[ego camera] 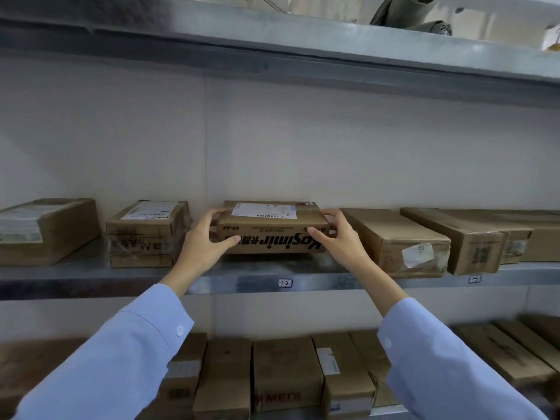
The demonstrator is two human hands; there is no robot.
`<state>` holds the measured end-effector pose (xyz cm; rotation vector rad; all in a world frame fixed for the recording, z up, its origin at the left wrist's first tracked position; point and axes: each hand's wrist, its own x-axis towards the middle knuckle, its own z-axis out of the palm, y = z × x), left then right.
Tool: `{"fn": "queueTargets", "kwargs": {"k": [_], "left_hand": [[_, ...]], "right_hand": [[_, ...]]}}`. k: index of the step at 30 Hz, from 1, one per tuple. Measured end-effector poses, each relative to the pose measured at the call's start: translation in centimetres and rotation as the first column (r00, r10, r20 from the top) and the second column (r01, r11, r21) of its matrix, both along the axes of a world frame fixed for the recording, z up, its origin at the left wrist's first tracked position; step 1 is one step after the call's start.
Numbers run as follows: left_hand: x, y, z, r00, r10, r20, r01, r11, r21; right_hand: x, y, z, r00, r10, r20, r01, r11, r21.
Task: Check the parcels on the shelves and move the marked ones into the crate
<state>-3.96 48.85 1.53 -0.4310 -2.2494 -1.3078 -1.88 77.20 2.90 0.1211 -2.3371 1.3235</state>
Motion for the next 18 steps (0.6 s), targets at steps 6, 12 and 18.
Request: {"fn": "queueTargets", "kwargs": {"k": [6, 12, 18], "left_hand": [[-0.8, -0.3, -1.0, 0.997, -0.011, 0.08, 0.014, 1.0, -0.028], [-1.4, -0.7, -0.6, 0.997, 0.021, 0.076, -0.014, 0.995, -0.097], [-0.7, 0.0, 0.7, 0.968, 0.191, -0.163, -0.235, 0.917, -0.323]], "right_hand": [[-0.5, 0.0, -1.5, 0.998, -0.021, 0.06, 0.02, 1.0, 0.012], [-0.4, -0.4, -1.2, 0.999, -0.029, 0.042, 0.027, 0.999, 0.045], [0.7, -0.7, 0.7, 0.987, -0.089, -0.131, 0.112, 0.977, 0.181]]}}
